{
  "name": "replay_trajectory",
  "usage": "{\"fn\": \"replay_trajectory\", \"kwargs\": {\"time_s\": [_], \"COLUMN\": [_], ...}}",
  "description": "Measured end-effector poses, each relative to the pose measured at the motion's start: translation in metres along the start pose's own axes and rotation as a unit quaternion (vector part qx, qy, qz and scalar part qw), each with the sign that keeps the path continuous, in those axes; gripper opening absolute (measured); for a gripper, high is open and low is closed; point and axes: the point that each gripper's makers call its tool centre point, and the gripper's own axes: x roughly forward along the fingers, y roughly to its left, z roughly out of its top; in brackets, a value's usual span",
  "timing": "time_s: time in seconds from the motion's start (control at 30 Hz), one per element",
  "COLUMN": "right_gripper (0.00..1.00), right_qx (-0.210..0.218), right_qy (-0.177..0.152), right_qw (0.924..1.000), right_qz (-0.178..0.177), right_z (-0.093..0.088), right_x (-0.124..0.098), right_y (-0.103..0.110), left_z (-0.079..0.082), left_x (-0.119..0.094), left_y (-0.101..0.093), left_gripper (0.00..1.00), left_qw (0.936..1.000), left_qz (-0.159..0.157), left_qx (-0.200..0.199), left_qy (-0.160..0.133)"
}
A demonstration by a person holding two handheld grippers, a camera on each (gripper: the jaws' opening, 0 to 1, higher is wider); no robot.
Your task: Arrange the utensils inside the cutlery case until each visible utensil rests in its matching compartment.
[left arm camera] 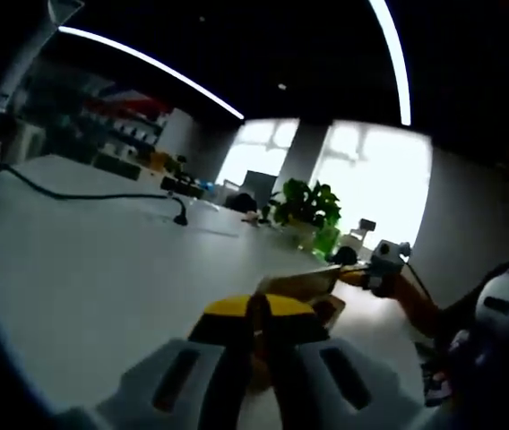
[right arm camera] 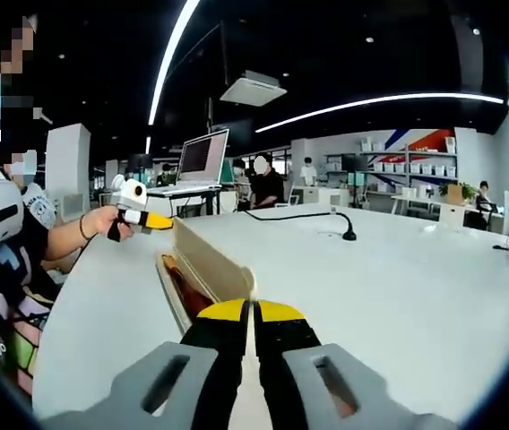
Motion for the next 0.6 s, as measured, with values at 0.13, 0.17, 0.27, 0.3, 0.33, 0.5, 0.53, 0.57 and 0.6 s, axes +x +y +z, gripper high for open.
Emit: {"fn": "replay_trajectory", "kwargs": {"time_s": [0.13,0.17,0.27,0.3,0.33,0.5,0.53,0.57,0.6], "right_gripper": [0.02,0.02,0.02,0.02,0.02,0.02,0.02,0.02,0.02], "right_qx": [-0.010,-0.009,-0.015,-0.014,-0.014,-0.020,-0.021,-0.022,-0.023], "right_qy": [-0.003,-0.003,-0.003,-0.004,-0.004,-0.007,-0.008,-0.010,-0.011], "right_qw": [0.9999,0.9999,0.9999,0.9999,0.9999,0.9997,0.9997,0.9997,0.9996], "right_qz": [0.004,0.005,0.004,0.005,0.005,0.008,0.008,0.010,0.011], "right_z": [-0.0008,-0.0007,-0.0002,-0.0001,-0.0001,-0.0002,-0.0003,-0.0002,-0.0001], "right_x": [0.0001,0.0004,0.0011,0.0011,0.0011,0.0000,-0.0004,-0.0010,-0.0016], "right_y": [-0.0003,-0.0005,-0.0007,-0.0005,-0.0003,0.0033,0.0042,0.0052,0.0064], "left_z": [-0.0003,-0.0005,-0.0028,-0.0034,-0.0040,-0.0052,-0.0055,-0.0060,-0.0067], "left_x": [0.0005,0.0008,0.0009,0.0007,0.0001,-0.0024,-0.0030,-0.0036,-0.0043], "left_y": [0.0001,0.0001,-0.0011,-0.0015,-0.0021,-0.0052,-0.0055,-0.0060,-0.0063], "left_gripper": [0.04,0.04,0.04,0.04,0.04,0.04,0.04,0.04,0.04], "left_qw": [0.9999,0.9999,1.0000,1.0000,1.0000,0.9999,1.0000,1.0000,0.9999], "left_qz": [-0.003,-0.002,-0.001,-0.001,-0.002,-0.006,-0.007,-0.007,-0.008], "left_qx": [-0.010,-0.010,-0.007,-0.008,-0.009,-0.008,-0.007,-0.007,-0.006], "left_qy": [-0.006,-0.005,-0.001,0.000,0.000,-0.001,-0.001,-0.001,-0.001]}}
